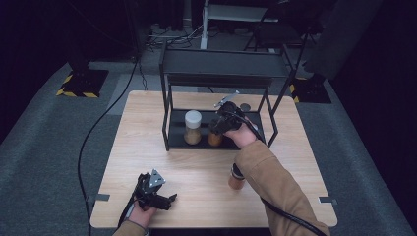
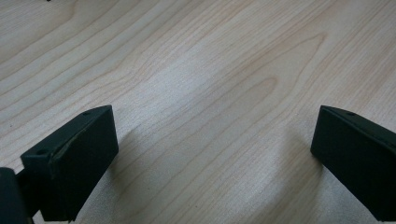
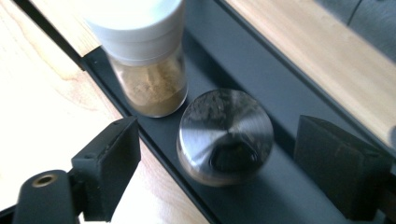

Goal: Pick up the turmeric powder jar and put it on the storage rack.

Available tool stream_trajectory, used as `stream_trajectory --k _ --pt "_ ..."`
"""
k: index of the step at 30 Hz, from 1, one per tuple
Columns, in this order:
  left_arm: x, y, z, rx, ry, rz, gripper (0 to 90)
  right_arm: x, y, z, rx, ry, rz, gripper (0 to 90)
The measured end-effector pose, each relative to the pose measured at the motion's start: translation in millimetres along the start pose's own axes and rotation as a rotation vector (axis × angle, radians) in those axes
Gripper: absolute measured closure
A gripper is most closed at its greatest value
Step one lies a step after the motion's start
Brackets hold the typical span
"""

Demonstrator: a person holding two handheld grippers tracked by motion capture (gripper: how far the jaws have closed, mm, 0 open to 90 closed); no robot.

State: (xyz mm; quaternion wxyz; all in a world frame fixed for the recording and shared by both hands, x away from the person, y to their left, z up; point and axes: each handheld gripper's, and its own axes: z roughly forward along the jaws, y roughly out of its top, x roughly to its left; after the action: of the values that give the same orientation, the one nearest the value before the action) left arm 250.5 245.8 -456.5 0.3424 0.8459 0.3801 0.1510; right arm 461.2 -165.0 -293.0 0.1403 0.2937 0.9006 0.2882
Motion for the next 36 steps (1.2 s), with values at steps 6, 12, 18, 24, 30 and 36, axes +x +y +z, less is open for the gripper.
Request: stream_trajectory --k 6,12,18,24,30,36 --pt "-0.5 0.4 0.4 0.000 0.002 -0.004 0.3 10.7 -9.8 -25.0 -0.014 -0.010 -0.018 13.0" --pt "0.4 1.4 1.3 0.000 0.000 -0.003 0.3 20.4 -22.7 -43.8 -0.030 -0.015 -0.030 10.4" --pt "0.6 1.4 1.3 0.000 -0.001 -0.002 0.2 29.5 -34.9 -55.3 -0.039 -0.034 -0.024 5.8" --pt "0.4 1.4 1.1 0.001 -0.001 -0.002 0.3 36.3 -45.3 -65.8 -0.030 -0.025 -0.037 4.3" --pt "0.3 1.6 1.5 0.000 0.000 -0.003 0.2 40.7 -58.3 -84.0 -0.030 -0.027 -0.040 4.3" --pt "-0.1 1.7 1.5 0.001 0.001 -0.004 0.2 45.9 -74.2 -98.7 -0.044 -0.025 -0.040 4.3"
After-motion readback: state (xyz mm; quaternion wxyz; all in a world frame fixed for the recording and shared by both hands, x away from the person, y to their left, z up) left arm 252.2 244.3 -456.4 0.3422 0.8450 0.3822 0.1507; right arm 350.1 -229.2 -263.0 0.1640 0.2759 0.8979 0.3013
